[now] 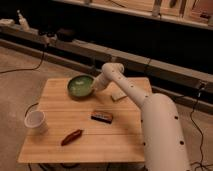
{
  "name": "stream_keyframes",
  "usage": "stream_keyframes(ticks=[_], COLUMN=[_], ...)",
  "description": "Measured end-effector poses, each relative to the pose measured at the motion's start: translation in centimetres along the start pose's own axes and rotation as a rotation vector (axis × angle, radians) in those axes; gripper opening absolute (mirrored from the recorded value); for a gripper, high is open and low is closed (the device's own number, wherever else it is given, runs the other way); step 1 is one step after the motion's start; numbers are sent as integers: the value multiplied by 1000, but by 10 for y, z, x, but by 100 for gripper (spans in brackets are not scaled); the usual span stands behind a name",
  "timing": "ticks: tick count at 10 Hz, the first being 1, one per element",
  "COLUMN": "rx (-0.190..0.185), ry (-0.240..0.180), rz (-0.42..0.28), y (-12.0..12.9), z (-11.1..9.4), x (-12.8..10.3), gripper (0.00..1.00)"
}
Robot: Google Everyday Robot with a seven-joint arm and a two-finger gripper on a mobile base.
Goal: Drag the ceramic bowl in a circle
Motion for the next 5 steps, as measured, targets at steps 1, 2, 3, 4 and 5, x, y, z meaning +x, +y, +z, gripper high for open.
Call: stream_keyframes(ticks=[1,2,3,4,5], rx=[0,-2,-15,-48,-93], ry=[-1,-1,-1,-5,-9], rz=[-1,-2,-10,-37,-76], y=[-1,-1,0,-3,-11], z=[0,1,2,9,19], x=[0,-1,-2,-9,-20], gripper=[0,0,0,0,0])
